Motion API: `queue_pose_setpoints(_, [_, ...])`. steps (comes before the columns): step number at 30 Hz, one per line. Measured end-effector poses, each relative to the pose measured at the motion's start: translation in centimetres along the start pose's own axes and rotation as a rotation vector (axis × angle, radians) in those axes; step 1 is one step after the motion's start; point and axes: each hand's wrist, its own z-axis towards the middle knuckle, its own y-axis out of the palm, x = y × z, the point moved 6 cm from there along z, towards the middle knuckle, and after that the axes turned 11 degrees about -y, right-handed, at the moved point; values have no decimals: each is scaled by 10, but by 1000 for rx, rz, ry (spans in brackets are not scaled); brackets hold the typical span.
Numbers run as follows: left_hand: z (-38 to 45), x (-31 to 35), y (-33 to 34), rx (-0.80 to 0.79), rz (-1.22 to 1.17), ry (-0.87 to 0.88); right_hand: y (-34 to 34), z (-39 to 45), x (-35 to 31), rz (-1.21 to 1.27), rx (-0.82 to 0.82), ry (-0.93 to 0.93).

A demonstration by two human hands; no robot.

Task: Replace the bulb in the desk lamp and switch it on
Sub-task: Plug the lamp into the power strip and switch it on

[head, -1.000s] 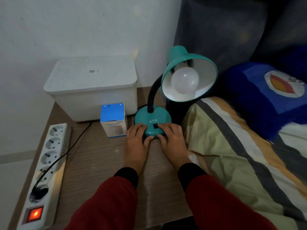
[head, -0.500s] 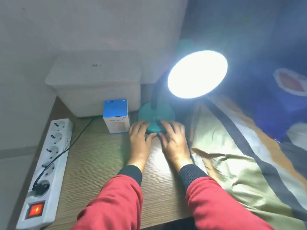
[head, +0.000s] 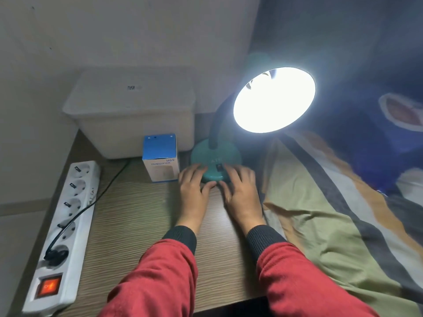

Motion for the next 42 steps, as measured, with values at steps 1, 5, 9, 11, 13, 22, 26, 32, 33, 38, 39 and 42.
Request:
queue_pose_setpoints(1, [0, 0, 0, 1, -1, 2, 0, 0, 0, -2, -1, 0])
queue_pose_setpoints(5, [1, 0, 1, -5, 10, 3, 0, 0, 0, -12, 7, -3])
queue_pose_setpoints(9, [1, -1, 2, -6, 20, 13, -1, 0, -1, -19, 10, -12])
queue_pose_setpoints(11, [1, -1, 2, -4, 25, 17, -1, 0, -1, -16, 8, -17])
queue_pose_setpoints(13, [1, 0, 2, -6, 28, 19, -1, 0, -1, -15, 2, -20])
queue_pose_setpoints(22, [0, -1, 2, -26, 19, 10, -1, 1, -1, -6, 6, -16])
queue_pose_setpoints(26, [0, 0, 2, -26, 12, 6, -1, 1, -1, -12, 9, -16])
queue_pose_setpoints(32, [0, 0, 2, -24, 8, 1, -1, 1, 0, -14, 6, -12])
queue_pose_setpoints(33, [0, 0, 2, -27, 8, 0, -1, 1, 0, -14, 4, -11])
queue_pose_setpoints(38, [0, 0, 2, -27, 17, -4, -1, 1, 0, -11, -3, -7])
queue_pose_setpoints(39, [0, 0, 2, -28, 16, -8, -1, 0, 0, -16, -8, -7])
queue_pose_setpoints(42, [-1, 0, 0, -14, 17, -10, 0, 1, -1, -57, -39, -11])
